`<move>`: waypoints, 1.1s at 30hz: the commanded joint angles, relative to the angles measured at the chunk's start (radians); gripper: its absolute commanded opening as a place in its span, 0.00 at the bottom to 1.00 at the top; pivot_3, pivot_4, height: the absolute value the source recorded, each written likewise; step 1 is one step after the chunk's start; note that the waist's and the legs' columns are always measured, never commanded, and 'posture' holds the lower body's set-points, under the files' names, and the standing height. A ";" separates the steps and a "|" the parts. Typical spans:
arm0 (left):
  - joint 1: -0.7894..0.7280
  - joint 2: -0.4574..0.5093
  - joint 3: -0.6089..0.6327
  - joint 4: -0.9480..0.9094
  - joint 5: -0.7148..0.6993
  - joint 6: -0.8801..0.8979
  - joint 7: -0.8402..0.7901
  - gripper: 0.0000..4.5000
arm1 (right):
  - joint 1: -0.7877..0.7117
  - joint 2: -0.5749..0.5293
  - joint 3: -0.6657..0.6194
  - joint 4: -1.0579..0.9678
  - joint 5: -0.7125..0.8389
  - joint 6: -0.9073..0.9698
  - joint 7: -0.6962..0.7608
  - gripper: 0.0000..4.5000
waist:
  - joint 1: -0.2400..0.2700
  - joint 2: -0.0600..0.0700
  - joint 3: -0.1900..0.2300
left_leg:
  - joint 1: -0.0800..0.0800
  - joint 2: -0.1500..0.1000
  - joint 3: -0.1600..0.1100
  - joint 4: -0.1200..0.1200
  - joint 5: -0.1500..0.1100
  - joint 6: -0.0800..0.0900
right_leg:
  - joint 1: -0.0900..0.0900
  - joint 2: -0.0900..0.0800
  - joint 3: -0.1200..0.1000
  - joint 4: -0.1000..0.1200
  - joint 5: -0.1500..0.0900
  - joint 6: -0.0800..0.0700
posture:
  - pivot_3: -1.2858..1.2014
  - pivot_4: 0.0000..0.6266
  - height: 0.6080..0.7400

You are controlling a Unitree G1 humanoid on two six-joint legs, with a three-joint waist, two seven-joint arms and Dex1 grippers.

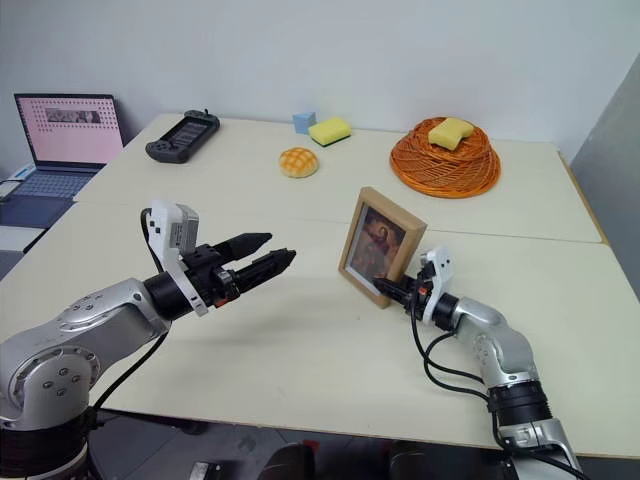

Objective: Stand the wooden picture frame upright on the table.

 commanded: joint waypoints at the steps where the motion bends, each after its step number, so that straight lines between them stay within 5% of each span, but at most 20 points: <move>1: 0.005 0.055 0.050 -0.003 -0.123 0.059 -0.066 0.81 | 0.049 -0.010 0.069 -0.006 -0.045 -0.031 0.084 0.32 | -0.002 0.000 0.000 | 0.000 0.000 0.000 -0.001 0.000 0.000 | 0.000 0.000 0.000 0.000 0.000 0.000 | 0.52 0.24 1.00; 33: -0.039 0.062 0.027 0.029 -0.129 0.069 -0.059 0.81 | -0.006 0.047 0.007 0.052 -0.055 0.030 0.081 0.32 | -0.019 -0.001 -0.001 | 0.012 0.001 0.001 -0.009 0.000 0.000 | 0.009 0.001 0.002 -0.006 -0.001 0.000 | 0.52 0.24 1.00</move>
